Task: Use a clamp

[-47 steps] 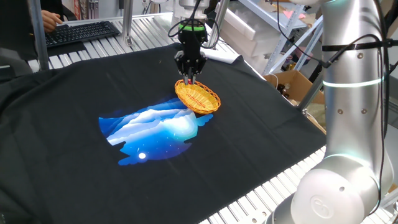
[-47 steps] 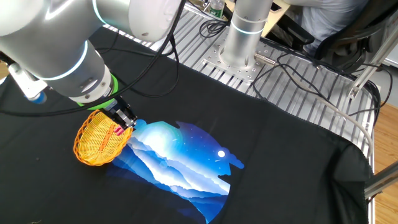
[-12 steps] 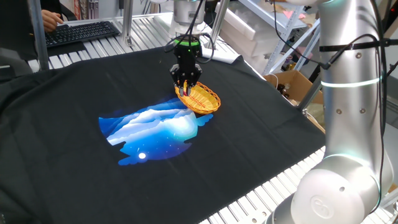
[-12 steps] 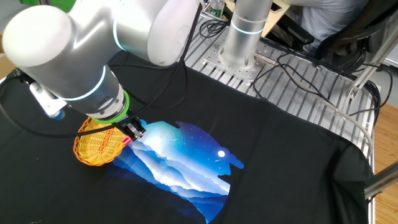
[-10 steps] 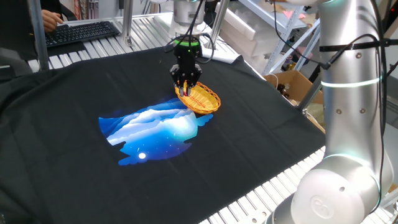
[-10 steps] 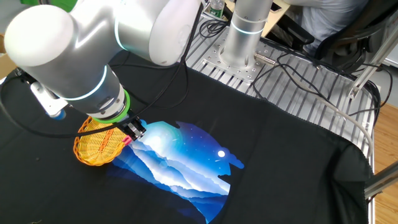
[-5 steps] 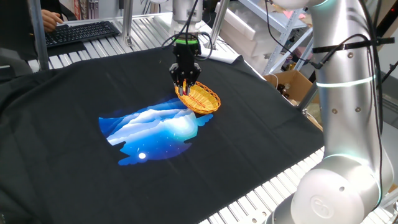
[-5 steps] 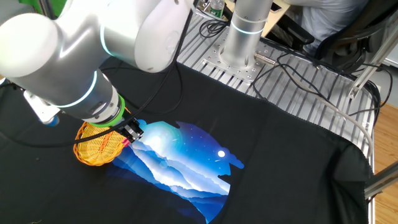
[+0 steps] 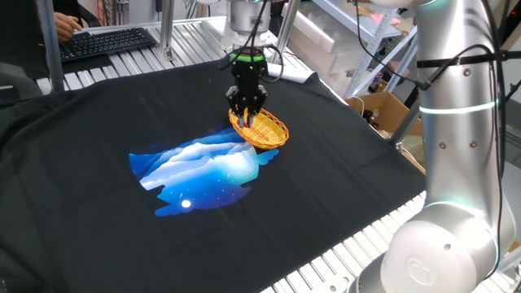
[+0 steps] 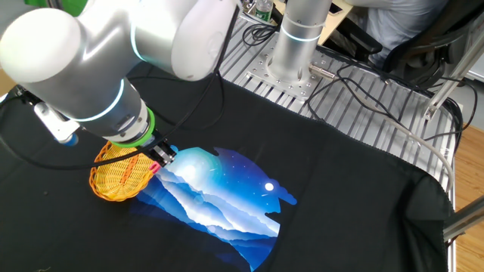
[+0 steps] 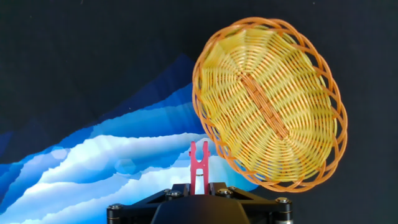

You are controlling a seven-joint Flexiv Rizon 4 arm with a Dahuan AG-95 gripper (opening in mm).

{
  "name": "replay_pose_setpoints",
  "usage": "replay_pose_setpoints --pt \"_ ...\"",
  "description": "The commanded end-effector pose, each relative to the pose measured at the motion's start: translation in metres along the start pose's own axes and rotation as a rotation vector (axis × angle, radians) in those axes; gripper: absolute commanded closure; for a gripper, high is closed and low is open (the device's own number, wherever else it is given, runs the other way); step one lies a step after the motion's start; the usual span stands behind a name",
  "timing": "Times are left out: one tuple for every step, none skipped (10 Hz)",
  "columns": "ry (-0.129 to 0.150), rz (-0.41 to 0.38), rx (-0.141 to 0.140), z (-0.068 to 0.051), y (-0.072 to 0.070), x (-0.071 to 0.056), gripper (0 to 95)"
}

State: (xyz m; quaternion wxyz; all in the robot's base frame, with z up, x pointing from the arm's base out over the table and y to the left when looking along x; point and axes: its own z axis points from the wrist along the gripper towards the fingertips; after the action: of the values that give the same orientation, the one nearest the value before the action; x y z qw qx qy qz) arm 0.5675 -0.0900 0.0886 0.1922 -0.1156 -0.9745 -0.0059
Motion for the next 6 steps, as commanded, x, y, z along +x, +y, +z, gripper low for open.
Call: replay_pose_setpoints --pt "0.007 -0.02 0.004 0.005 -0.005 0.004 95.0" --pt "0.018 -0.038 0.003 0.008 -0.006 0.006 95.0" --pt "0.02 -0.047 0.009 0.009 -0.006 0.007 95.0" --pt "0.032 -0.062 0.02 0.01 -0.007 0.009 95.0" --pt "0.042 -0.077 0.026 0.013 -0.009 0.01 95.0" --pt "0.043 -0.095 0.036 0.016 -0.012 0.012 95.0"
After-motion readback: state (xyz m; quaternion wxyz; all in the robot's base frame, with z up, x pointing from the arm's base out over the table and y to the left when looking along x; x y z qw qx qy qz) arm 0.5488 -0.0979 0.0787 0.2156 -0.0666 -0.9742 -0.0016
